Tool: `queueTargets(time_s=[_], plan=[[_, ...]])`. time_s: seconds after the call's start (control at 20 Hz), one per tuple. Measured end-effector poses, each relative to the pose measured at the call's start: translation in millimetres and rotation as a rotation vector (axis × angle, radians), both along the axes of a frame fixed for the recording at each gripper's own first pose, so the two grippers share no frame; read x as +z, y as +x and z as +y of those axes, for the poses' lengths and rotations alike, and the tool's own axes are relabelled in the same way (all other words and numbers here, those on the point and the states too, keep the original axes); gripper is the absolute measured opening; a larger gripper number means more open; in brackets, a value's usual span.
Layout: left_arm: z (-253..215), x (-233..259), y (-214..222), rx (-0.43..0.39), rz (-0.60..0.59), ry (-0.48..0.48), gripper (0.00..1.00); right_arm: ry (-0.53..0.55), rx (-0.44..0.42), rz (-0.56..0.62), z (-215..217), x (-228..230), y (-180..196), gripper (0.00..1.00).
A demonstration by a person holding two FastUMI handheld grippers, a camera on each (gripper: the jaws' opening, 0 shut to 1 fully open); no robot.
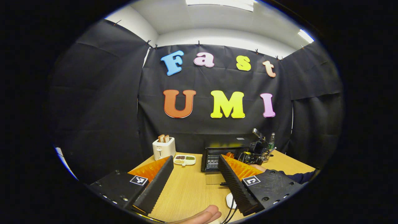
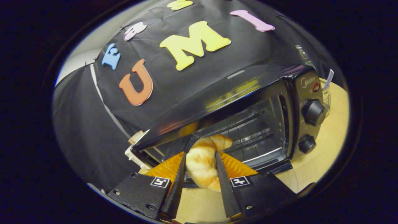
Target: Open the electric oven with the left hand, put the food in, and close the electric oven.
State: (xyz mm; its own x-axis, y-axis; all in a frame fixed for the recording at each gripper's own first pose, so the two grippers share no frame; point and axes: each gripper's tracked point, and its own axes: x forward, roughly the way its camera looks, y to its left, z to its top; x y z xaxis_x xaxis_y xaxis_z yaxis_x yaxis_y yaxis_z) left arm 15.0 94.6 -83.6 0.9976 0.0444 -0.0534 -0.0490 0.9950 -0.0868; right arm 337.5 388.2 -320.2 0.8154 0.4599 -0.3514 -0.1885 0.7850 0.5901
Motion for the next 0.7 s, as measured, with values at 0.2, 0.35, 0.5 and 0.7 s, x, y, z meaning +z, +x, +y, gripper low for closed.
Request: queueTargets(time_s=[0.2,0.35,0.5,0.7], plan=[[2,-16,11,-0.004,0.035,-0.006,0.95,0.06,-0.139,-0.007,2,-9,42,0.56],[1,-28,17,-0.009,0.065,-0.019,0.95,0.037,-0.117,-0.059,18,-7,49,0.55],[3,-36,20,-0.011,0.083,-0.029,0.95,-0.013,-0.138,-0.078,17,-9,48,0.61],[3,-36,16,-0.014,0.082,-0.034,0.94,-0.116,-0.171,-0.114,-1,-7,45,0.94]])
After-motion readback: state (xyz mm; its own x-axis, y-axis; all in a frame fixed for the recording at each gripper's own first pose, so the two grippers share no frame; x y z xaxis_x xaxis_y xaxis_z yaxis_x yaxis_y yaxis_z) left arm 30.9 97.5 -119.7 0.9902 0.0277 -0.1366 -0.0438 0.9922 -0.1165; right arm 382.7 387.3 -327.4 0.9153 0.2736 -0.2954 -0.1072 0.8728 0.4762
